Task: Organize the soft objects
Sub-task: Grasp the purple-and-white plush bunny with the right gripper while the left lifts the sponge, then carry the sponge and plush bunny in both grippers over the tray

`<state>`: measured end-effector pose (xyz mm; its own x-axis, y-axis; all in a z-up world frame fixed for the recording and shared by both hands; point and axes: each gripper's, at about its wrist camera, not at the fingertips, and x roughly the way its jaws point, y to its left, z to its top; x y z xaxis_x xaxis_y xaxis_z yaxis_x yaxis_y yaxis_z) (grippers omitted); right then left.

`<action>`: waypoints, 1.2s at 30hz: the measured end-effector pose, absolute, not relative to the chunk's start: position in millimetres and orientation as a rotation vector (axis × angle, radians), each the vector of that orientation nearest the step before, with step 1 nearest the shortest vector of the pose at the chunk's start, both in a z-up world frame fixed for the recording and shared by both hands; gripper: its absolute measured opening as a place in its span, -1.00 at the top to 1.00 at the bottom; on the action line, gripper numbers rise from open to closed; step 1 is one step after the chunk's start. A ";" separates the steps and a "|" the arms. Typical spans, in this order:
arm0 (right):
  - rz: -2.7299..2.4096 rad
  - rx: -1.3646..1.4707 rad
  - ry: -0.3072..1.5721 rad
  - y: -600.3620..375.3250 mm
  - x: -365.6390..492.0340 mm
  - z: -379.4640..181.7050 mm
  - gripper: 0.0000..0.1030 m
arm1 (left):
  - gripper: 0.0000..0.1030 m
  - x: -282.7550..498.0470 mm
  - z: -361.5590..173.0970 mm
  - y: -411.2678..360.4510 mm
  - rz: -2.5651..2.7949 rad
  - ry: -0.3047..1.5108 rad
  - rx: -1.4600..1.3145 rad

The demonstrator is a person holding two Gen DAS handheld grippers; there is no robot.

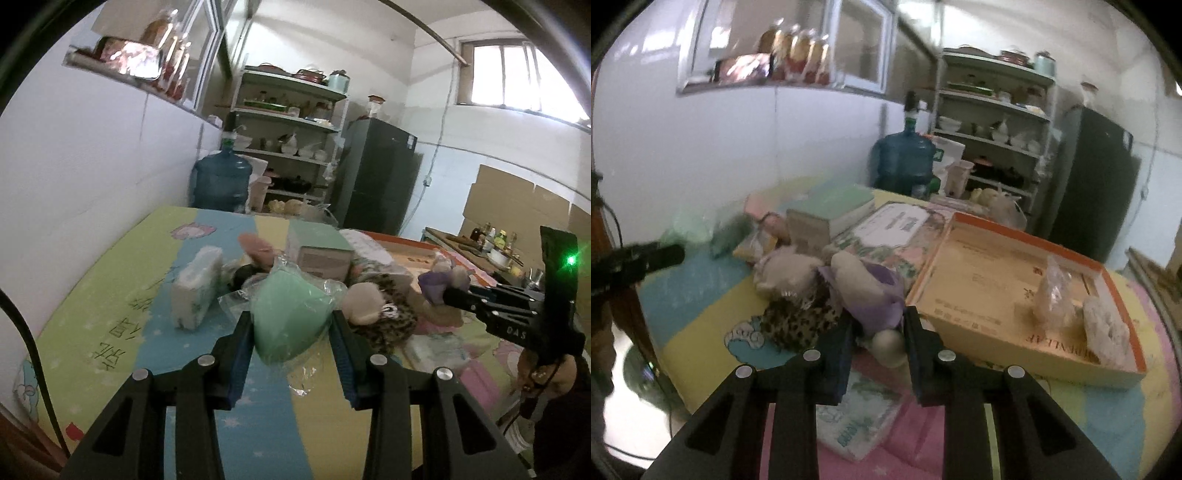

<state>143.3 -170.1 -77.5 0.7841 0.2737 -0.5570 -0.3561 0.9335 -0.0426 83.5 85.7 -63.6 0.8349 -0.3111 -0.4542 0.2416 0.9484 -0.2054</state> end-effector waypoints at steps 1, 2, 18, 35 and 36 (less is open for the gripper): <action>0.345 -0.120 0.567 -175.2 142.0 -74.7 0.49 | 0.20 82.9 -61.8 82.8 -0.300 0.502 -0.140; 0.347 -0.102 0.559 -176.6 137.5 -73.2 0.49 | 0.20 81.5 -60.2 79.8 -0.304 0.501 -0.138; 0.262 0.017 0.433 -235.6 101.1 -38.7 0.49 | 0.20 90.7 -27.7 -1.8 -0.424 0.473 -0.081; 0.160 0.054 0.374 -307.2 96.9 -7.0 0.49 | 0.20 134.5 -10.8 -80.6 -0.542 0.523 -0.116; 0.155 0.053 0.372 -310.1 99.2 -4.6 0.49 | 0.20 138.6 -9.6 -84.2 -0.544 0.527 -0.122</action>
<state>99.2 -310.1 -4.6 0.9197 0.1607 -0.3582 -0.1413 0.9867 0.0798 138.6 -84.2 -9.6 0.7270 -0.5226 -0.4455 0.4616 0.8522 -0.2464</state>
